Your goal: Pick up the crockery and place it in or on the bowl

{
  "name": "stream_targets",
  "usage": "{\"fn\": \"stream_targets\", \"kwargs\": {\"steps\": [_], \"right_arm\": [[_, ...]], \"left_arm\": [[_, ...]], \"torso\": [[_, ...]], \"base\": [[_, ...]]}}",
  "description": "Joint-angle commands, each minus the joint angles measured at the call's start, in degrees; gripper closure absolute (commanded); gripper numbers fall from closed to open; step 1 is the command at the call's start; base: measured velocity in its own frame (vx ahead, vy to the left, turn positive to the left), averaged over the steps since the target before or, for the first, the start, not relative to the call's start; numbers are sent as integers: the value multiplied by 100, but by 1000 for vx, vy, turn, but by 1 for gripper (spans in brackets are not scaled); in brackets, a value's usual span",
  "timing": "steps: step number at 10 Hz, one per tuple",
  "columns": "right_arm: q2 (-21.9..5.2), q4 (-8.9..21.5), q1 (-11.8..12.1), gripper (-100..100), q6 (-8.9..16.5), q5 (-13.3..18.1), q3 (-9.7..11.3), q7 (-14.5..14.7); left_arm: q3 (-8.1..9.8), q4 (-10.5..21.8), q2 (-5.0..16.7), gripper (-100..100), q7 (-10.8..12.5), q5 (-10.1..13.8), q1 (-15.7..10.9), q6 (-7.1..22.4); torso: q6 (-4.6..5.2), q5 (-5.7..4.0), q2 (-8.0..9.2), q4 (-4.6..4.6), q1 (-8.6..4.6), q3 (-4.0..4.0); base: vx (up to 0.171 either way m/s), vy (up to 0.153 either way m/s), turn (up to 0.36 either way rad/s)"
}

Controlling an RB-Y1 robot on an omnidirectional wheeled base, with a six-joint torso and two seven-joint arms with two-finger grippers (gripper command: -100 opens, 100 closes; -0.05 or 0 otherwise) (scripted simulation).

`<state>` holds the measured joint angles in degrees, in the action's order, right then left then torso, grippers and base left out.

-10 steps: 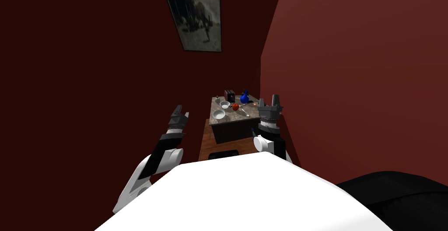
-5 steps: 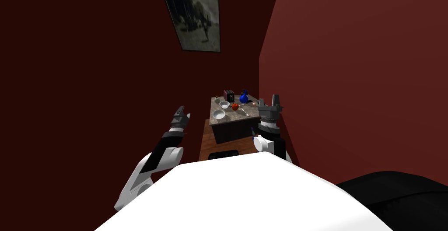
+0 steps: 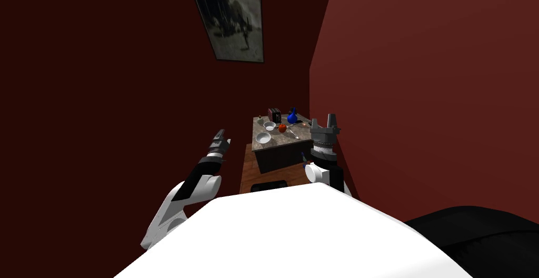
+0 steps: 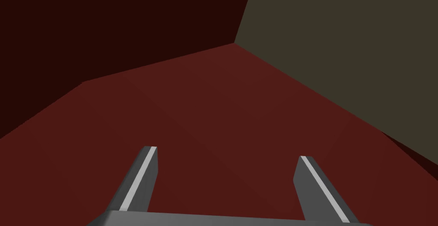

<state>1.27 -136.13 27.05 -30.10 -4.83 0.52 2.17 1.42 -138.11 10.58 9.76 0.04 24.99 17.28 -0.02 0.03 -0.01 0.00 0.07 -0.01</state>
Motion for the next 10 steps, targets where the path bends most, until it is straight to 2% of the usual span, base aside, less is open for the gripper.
{"fn": "stream_targets", "kwargs": {"steps": [1,2,3,4,6,8,9,10], "right_arm": [[0,0,0,0,0,0,0,0],[0,0,0,0,0,0,0,0],[0,0,0,0,0,0,0,0],[0,0,0,0,0,0,0,0],[0,0,0,0,0,0,0,0],[0,0,0,0,0,0,0,0],[0,0,0,0,0,0,0,0],[0,0,0,0,0,0,0,0]], "left_arm": [[-8,5,11,-100,33,42,-67,286],[-8,5,11,-100,33,42,-67,442],[-8,5,11,-100,33,42,-67,476],[-18,7,15,-100,59,74,-144,712],[-18,7,15,-100,59,74,-144,894],[-29,12,13,-100,81,100,-225,1254],[-29,12,13,-100,81,100,-225,1313],[-42,21,9,-100,100,118,-308,1549]], "torso": [[0,0,0,0,0,0],[2,0,-1,0,0,-1],[0,0,-2,0,1,-1],[0,-1,-2,0,-4,-1],[1,0,-3,-1,-1,-2],[2,-1,-3,-1,-3,-2],[0,-1,-3,-1,-2,-2],[-1,-1,-3,-1,-5,-2]], "base": [[1,23,-93],[2,24,-60],[3,10,6],[7,15,-73],[3,17,-43],[5,18,-82],[3,7,17],[5,8,-103]]}}
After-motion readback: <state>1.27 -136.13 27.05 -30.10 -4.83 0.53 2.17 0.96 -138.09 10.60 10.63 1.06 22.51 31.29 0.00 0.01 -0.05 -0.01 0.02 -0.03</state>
